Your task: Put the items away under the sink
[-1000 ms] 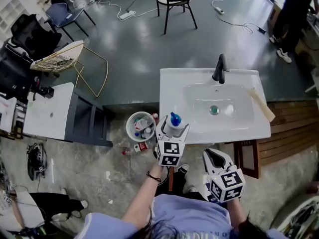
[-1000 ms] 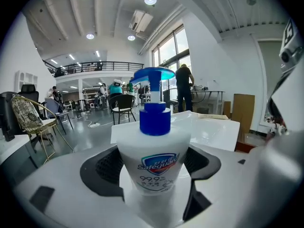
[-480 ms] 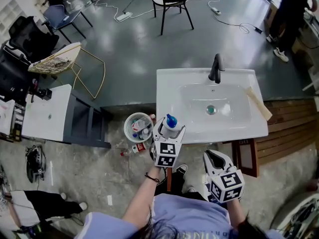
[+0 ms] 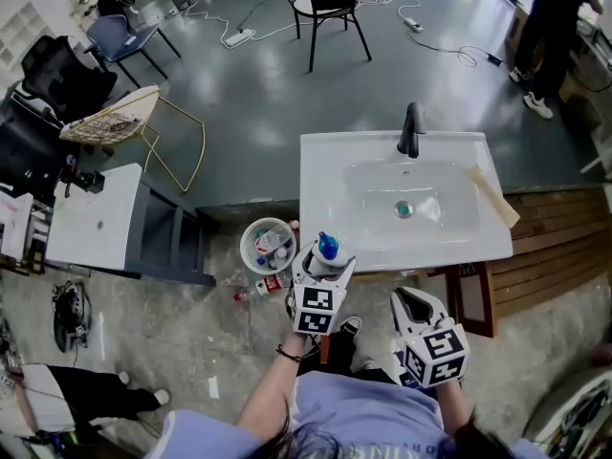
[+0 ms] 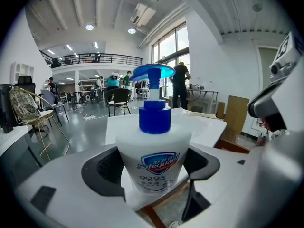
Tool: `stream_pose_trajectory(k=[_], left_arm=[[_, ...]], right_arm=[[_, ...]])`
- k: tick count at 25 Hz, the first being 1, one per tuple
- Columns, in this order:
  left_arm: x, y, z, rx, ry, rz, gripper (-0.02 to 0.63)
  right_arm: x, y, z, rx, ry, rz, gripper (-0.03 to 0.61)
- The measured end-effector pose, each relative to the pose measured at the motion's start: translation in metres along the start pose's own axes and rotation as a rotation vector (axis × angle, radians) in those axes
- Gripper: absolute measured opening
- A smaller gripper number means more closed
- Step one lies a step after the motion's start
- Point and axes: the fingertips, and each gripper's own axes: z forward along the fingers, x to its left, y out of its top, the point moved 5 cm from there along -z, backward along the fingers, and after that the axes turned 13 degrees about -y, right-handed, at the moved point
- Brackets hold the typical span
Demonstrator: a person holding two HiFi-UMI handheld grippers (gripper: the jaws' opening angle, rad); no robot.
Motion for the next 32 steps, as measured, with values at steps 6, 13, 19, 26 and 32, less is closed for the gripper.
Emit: stream_pose_trajectory(k=[6,13,19,26,32], left_arm=[[-0.02,0.005,-0.019,-0.021,-0.004,-0.002,0.379],[-0.049,0.022,-0.051,-0.067,-0.011,0.002,0.379],[-0.078,0.033,-0.078,-0.104,-0.019,0.018,0.379],[-0.113,0.034,-0.11,-0.12,-0.031,0.043,0.379],[-0.142,0.031,-0.134,-0.128,-0.032,0.042,0.379]], right_arm=[[0.0,-0.005,-0.011,-0.012,0.009,-0.006,0.037],[-0.001,-0.01,-0.03,-0.033,0.018,-0.012,0.037],[0.0,-0.021,-0.05,-0.046,0.032,-0.015,0.037],[0.006,-0.033,-0.076,-0.072,0.055,-0.033,0.037],[0.009,-0.045,-0.102,-0.086,0.062,-0.037,0.037]])
